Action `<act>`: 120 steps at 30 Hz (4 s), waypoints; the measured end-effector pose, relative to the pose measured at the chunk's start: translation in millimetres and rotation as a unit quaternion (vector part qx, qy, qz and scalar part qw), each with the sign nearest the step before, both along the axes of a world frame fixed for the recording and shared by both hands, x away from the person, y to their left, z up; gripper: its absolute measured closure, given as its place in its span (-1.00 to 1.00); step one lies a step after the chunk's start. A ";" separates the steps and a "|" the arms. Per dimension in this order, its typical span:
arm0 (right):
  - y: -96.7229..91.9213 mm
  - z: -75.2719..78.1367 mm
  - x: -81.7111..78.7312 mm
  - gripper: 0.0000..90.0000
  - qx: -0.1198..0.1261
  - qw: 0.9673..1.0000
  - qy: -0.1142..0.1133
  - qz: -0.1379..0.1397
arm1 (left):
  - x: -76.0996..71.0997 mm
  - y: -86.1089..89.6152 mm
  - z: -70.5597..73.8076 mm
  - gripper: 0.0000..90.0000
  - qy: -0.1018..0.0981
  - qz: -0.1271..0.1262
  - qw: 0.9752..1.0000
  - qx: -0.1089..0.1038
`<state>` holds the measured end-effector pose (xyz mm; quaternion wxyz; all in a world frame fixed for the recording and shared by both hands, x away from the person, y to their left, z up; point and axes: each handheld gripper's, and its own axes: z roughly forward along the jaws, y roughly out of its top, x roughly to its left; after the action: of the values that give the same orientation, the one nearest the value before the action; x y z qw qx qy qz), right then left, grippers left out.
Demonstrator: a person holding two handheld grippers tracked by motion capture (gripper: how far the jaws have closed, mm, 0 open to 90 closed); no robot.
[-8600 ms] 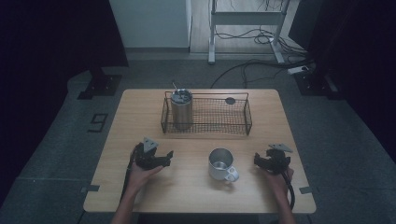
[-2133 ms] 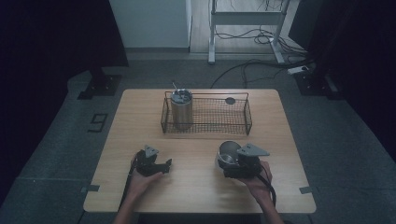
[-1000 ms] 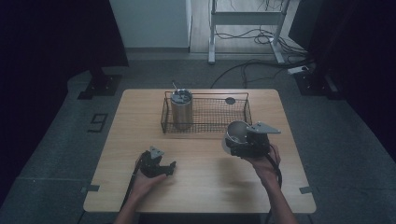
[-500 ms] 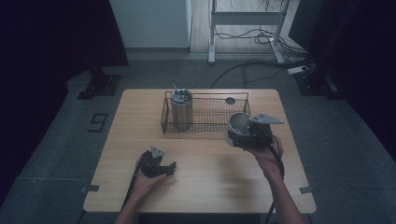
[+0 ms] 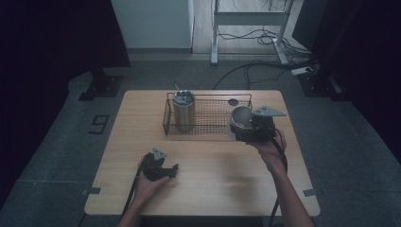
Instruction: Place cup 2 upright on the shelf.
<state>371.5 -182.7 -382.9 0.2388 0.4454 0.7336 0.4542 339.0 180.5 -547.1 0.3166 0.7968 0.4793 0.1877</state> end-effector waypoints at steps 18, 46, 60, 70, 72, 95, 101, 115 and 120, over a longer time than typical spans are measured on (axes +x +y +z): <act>8.0 18.3 21.0 -0.84 0.005 1.000 -0.002 -0.002 | 0.1 0.1 -0.1 -0.69 0.000 0.000 1.000 -0.001; 17.1 23.6 67.0 -0.84 0.009 1.000 0.012 -0.007 | 0.2 0.2 0.1 -0.69 0.000 0.000 1.000 -0.001; 14.5 25.5 88.7 -0.84 -0.001 1.000 0.018 -0.018 | 0.8 0.7 0.1 -0.68 0.001 0.004 1.000 -0.003; 15.1 22.0 101.2 -0.84 -0.007 0.999 0.027 -0.023 | 0.8 0.7 0.1 -0.68 0.001 0.005 1.000 -0.003; 15.7 20.2 104.2 -0.84 -0.008 0.999 0.029 -0.025 | 0.9 0.7 0.1 -0.68 0.001 0.006 1.000 -0.003; 18.5 -6.5 143.4 -0.84 -0.025 0.998 0.055 -0.037 | 1.3 1.3 0.0 -0.68 0.000 0.007 1.000 -0.003; 21.4 -11.4 152.8 -0.84 -0.030 0.997 0.060 -0.036 | 1.3 1.2 0.0 -0.68 0.000 0.007 1.000 -0.003; 27.5 -24.3 165.7 -0.84 -0.038 0.996 0.070 -0.034 | 1.6 1.8 0.1 -0.68 0.000 0.007 1.000 -0.004; 28.6 -29.3 168.3 -0.84 -0.041 0.996 0.073 -0.035 | 2.0 2.4 0.2 -0.68 0.001 0.006 1.000 -0.006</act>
<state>539.9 -154.1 -412.2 0.2185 0.4929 0.7507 0.3817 341.0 182.9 -547.0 0.3201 0.7918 0.4858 0.1862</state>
